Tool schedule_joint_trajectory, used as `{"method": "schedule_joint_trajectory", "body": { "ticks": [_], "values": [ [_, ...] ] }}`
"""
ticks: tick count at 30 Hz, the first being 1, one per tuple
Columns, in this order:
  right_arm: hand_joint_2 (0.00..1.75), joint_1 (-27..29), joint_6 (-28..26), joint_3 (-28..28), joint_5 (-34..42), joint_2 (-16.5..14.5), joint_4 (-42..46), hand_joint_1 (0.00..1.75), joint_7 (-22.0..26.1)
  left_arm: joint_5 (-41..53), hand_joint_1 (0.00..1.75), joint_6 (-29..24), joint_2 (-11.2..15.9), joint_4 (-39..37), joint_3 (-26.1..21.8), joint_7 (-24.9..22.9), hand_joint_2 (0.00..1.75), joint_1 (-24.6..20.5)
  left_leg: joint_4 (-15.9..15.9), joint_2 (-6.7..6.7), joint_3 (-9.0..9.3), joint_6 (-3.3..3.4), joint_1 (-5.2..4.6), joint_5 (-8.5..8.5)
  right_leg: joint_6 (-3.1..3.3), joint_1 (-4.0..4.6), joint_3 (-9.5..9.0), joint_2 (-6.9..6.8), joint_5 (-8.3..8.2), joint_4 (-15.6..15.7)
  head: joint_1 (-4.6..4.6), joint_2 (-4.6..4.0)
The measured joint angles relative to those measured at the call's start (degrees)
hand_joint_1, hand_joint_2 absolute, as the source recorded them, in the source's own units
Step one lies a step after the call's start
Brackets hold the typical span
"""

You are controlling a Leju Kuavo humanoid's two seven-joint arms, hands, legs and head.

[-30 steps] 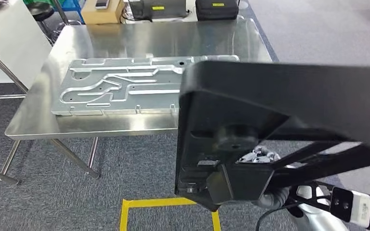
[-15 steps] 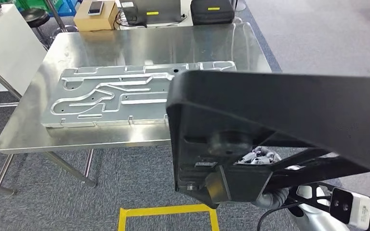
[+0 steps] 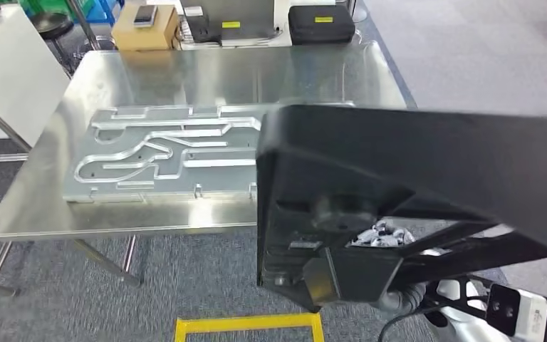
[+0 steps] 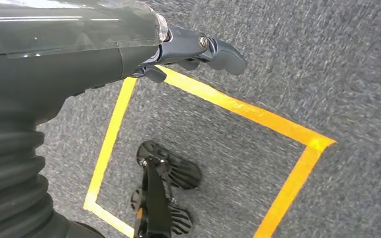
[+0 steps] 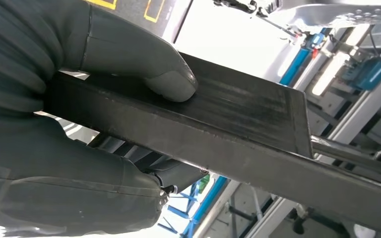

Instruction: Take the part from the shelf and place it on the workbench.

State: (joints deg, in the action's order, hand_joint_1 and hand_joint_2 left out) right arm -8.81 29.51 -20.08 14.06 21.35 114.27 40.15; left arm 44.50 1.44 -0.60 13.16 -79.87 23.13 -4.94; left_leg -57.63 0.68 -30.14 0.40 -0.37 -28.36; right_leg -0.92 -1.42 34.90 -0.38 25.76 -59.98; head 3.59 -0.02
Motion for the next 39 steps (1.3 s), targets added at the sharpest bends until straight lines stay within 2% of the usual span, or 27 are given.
{"method": "schedule_joint_trajectory", "body": {
  "ticks": [3, 5, 6, 8, 9, 10, 11, 12, 13, 14, 15, 17, 19, 20, 21, 23, 24, 25, 26, 28, 29, 31, 33, 35, 36, 38, 39],
  "values": [
    [1.75, 1.01, 0.5, 0.6, -0.6, -0.02, 0.43, 1.75, 0.03, 0.03, 0.0, -0.07, -0.01, 0.0, 0.01, -0.11, 1.75, -0.08, -0.19, -0.11, 0.35, -0.89, 0.04, -0.74, 1.04, 0.06, -0.37, 0.26, 0.81, 0.4, 0.01, 0.0],
    [1.75, 1.47, 0.74, 1.02, -1.33, -0.02, 0.79, 1.75, 0.05, -0.07, 0.0, -0.12, -0.01, 0.0, 0.01, -0.14, 1.75, -0.2, -3.31, -0.23, -0.82, -1.67, 0.21, -2.4, 1.7, -0.15, -1.02, 0.16, 1.23, 0.66, 0.01, 0.0],
    [1.75, 1.69, 0.78, 1.15, -1.77, -0.02, 0.91, 1.75, 0.05, -0.14, 0.0, -0.16, -0.02, 0.0, 0.0, -0.16, 1.75, -0.2, -6.64, -0.27, -2.53, -2.05, 0.33, -3.74, 1.95, -0.17, -1.36, 0.07, 1.49, 0.72, 0.01, 0.0],
    [1.75, 2.19, 0.74, 1.33, -2.86, -0.02, 0.96, 1.75, 0.04, -0.36, 0.0, -0.25, -0.05, -0.01, -0.01, -0.2, 1.75, -0.07, -14.56, -0.29, -7.31, -2.57, 0.51, -6.2, 2.18, -0.14, -1.94, 0.03, 2.06, 0.74, 0.02, 0.0],
    [1.75, 2.4, 0.73, 1.49, -3.44, -0.02, 0.96, 1.75, 0.03, -0.49, 0.0, -0.26, -0.11, -0.01, -0.02, -0.16, 1.75, 0.08, -16.82, -0.29, -9.13, -2.66, 0.57, -6.13, 2.18, -0.13, -2.31, 0.07, 2.39, 0.74, 0.02, 0.0],
    [1.75, 2.46, 0.74, 1.78, -4.01, -0.02, 0.96, 1.75, 0.03, -0.61, 0.0, -0.26, -0.17, -0.01, -0.02, -0.04, 1.75, 0.23, -16.95, -0.3, -9.97, -2.64, 0.6, -4.88, 2.13, -0.13, -2.79, 0.15, 2.75, 0.74, 0.02, 0.0],
    [1.75, 2.32, 0.76, 2.15, -4.51, -0.02, 0.96, 1.75, 0.03, -0.7, 0.0, -0.24, -0.25, -0.01, -0.03, 0.12, 1.75, 0.38, -14.82, -0.3, -9.72, -2.51, 0.61, -2.54, 2.03, -0.13, -3.36, 0.23, 3.14, 0.74, 0.02, 0.0],
    [1.75, 1.93, 0.74, 2.63, -4.92, -0.02, 0.94, 1.75, 0.03, -0.74, 0.0, -0.19, -0.3, -0.01, -0.04, 0.32, 1.75, 0.49, -11.01, -0.29, -8.63, -2.27, 0.6, 0.41, 1.91, -0.13, -4.0, 0.29, 3.56, 0.75, 0.02, 0.0],
    [1.75, 1.29, 0.64, 3.15, -5.24, -0.02, 0.86, 1.75, 0.03, -0.75, 0.0, -0.14, -0.33, 0.0, -0.06, 0.5, 1.75, 0.56, -7.36, -0.26, -7.33, -1.94, 0.47, 2.57, 1.72, -0.07, -4.52, 0.35, 3.95, 0.79, 0.01, 0.0],
    [1.75, 0.39, 0.37, 3.65, -5.46, -0.02, 0.7, 1.75, 0.03, -0.75, 0.0, -0.07, -0.39, 0.0, -0.07, 0.68, 1.75, 0.59, -4.26, -0.24, -6.13, -1.54, 0.3, 3.86, 1.47, 0.0, -4.85, 0.47, 4.26, 0.81, 0.01, 0.0],
    [1.75, -0.71, -0.07, 4.16, -5.58, -0.02, 0.43, 1.75, 0.0, -0.75, 0.0, -0.02, -0.45, 0.0, -0.08, 0.83, 1.75, 0.59, -2.48, -0.25, -5.46, -1.14, 0.11, 4.26, 1.17, 0.05, -4.99, 0.56, 4.44, 0.9, 0.01, 0.0],
    [1.75, -3.24, -1.25, 5.2, -5.38, -0.02, -0.58, 1.75, -0.39, -0.74, 0.0, 0.02, -0.58, 0.0, -0.08, 1.01, 1.75, 0.54, -1.4, -0.3, -5.01, -0.34, -0.12, 3.77, 0.42, 0.12, -5.11, 0.68, 4.5, 1.35, 0.02, 0.0],
    [1.75, -5.89, -2.37, 6.32, -4.6, -0.05, -2.3, 1.75, -1.23, -0.73, 0.0, 0.02, -0.73, -0.01, -0.09, 1.11, 1.75, 0.51, -0.47, -0.33, -4.36, 0.42, 0.19, 3.89, -0.18, 0.12, -5.36, 0.54, 4.86, 1.31, 0.01, 0.0],
    [1.75, -7.28, -2.81, 6.95, -4.11, -0.14, -3.51, 1.75, -1.56, -0.73, 0.0, 0.02, -0.82, -0.01, -0.09, 1.18, 1.75, 0.46, 0.08, -0.35, -3.88, 0.79, 0.35, 3.99, -0.34, 0.16, -4.8, 0.49, 5.58, -0.08, 0.01, 0.0],
    [1.75, -8.52, -3.14, 7.67, -3.72, -0.28, -4.89, 1.75, -1.77, -0.72, 0.0, 0.03, -0.91, -0.01, -0.1, 1.25, 1.75, 0.39, 0.45, -0.35, -3.47, 1.1, 0.43, 3.97, -0.41, 0.12, -3.37, 0.44, 6.76, -2.86, 0.0, 0.0],
    [1.75, -10.1, -3.53, 9.03, -3.22, -0.62, -7.62, 1.75, -1.89, -0.71, 0.0, 0.04, -1.04, -0.01, -0.1, 1.35, 1.75, 0.26, 0.56, -0.27, -3.09, 1.56, 0.29, 3.68, -0.53, 0.13, 1.36, 0.43, 9.24, -10.63, -0.01, 0.0],
    [1.75, -10.4, -3.68, 9.5, -3.24, -0.79, -8.72, 1.75, -1.92, -0.71, 0.0, 0.04, -1.08, -0.01, -0.1, 1.37, 1.75, 0.27, 0.53, -0.18, -2.91, 1.66, 0.22, 3.47, -0.61, 0.12, 3.45, 0.42, 9.55, -13.47, -0.01, 0.0],
    [1.75, -10.64, -3.97, 9.79, -3.56, -0.97, -9.66, 1.75, -1.97, -0.71, 0.0, 0.03, -1.11, -0.02, -0.11, 1.39, 1.75, 0.34, 0.48, -0.07, -2.66, 1.66, 0.18, 3.23, -0.65, 0.11, 4.58, 0.41, 8.68, -14.25, -0.01, 0.0],
    [1.75, -11.16, -4.62, 10.03, -4.28, -1.27, -10.64, 1.75, -2.1, -0.71, 0.0, 0.03, -1.13, -0.02, -0.11, 1.39, 1.75, 0.41, 0.37, 0.01, -2.33, 1.59, 0.16, 2.93, -0.63, 0.11, 4.56, 0.4, 6.6, -12.67, -0.01, 0.0],
    [1.75, -13.27, -7.24, 10.82, -6.85, -2.49, -13.38, 1.75, -2.52, -0.64, 0.0, 0.1, -1.13, -0.01, -0.13, 1.42, 1.75, 0.48, 0.0, 0.05, -1.82, 1.28, 0.1, 2.17, -0.36, 0.15, 2.44, 0.31, 1.5, -5.79, -0.01, 0.0],
    [1.75, -14.89, -9.11, 11.44, -8.4, -3.44, -15.22, 1.75, -2.77, -0.57, 0.0, 0.2, -1.11, -0.01, -0.13, 1.46, 1.75, 0.42, -0.37, -0.01, -1.82, 1.04, -0.02, 1.79, -0.15, 0.27, 1.42, 0.28, -0.01, -2.56, -0.01, 0.0],
    [1.75, -18.54, -13.82, 12.98, -12.31, -5.78, -19.61, 1.75, -3.29, -0.3, 0.0, 0.61, -1.02, 0.0, -0.11, 1.67, 1.75, 0.32, -0.82, -0.2, -2.3, 0.49, -0.19, 1.48, 0.34, 0.49, 0.91, 0.39, -0.41, -0.13, -0.01, 0.0],
    [1.75, -22.79, -19.84, 14.35, -18.69, -8.1, -24.77, 1.75, -4.08, -0.02, 0.0, 1.03, -0.89, 0.0, -0.1, 2.0, 1.75, 0.26, -0.96, -0.44, -2.53, -0.03, -0.27, 1.31, 0.82, 0.43, 1.1, 0.77, -0.42, 0.22, 0.0, 0.0],
    [1.75, -27.65, -26.12, 14.87, -27.69, -9.47, -30.41, 1.75, -5.93, 0.1, 0.0, 1.28, -0.77, 0.01, -0.1, 2.3, 1.75, 0.13, -2.83, -0.55, -3.17, -0.75, -0.19, 0.1, 1.34, 0.15, 0.81, 0.89, -0.41, 0.51, 0.01, 0.0],
    [1.75, -30.2, -29.05, 14.59, -33.07, -9.73, -33.49, 1.75, -7.38, 0.15, 0.0, 1.38, -0.67, 0.01, -0.1, 2.38, 1.75, 0.01, -5.37, -0.54, -4.34, -1.18, -0.04, -1.14, 1.56, 0.02, 0.62, 0.83, -0.37, 0.62, 0.02, 0.0],
    [1.75, -35.28, -34.7, 12.53, -45.56, -9.75, -40.92, 1.75, -10.89, 0.23, 0.0, 1.57, -0.57, 0.01, -0.1, 2.52, 1.75, -0.15, -12.95, -0.53, -8.37, -1.94, 0.34, -4.01, 1.8, 0.02, 0.49, 0.71, -0.25, 0.63, 0.02, 0.0],
    [1.75, -37.74, -37.16, 10.72, -52.0, -9.59, -45.09, 1.75, -12.58, 0.26, 0.0, 1.61, -0.54, 0.0, -0.1, 2.62, 1.75, -0.18, -16.02, -0.53, -10.31, -2.2, 0.52, -4.67, 1.84, 0.03, 0.44, 0.69, -0.21, 0.62, 0.01, 0.0]
  ]
}}
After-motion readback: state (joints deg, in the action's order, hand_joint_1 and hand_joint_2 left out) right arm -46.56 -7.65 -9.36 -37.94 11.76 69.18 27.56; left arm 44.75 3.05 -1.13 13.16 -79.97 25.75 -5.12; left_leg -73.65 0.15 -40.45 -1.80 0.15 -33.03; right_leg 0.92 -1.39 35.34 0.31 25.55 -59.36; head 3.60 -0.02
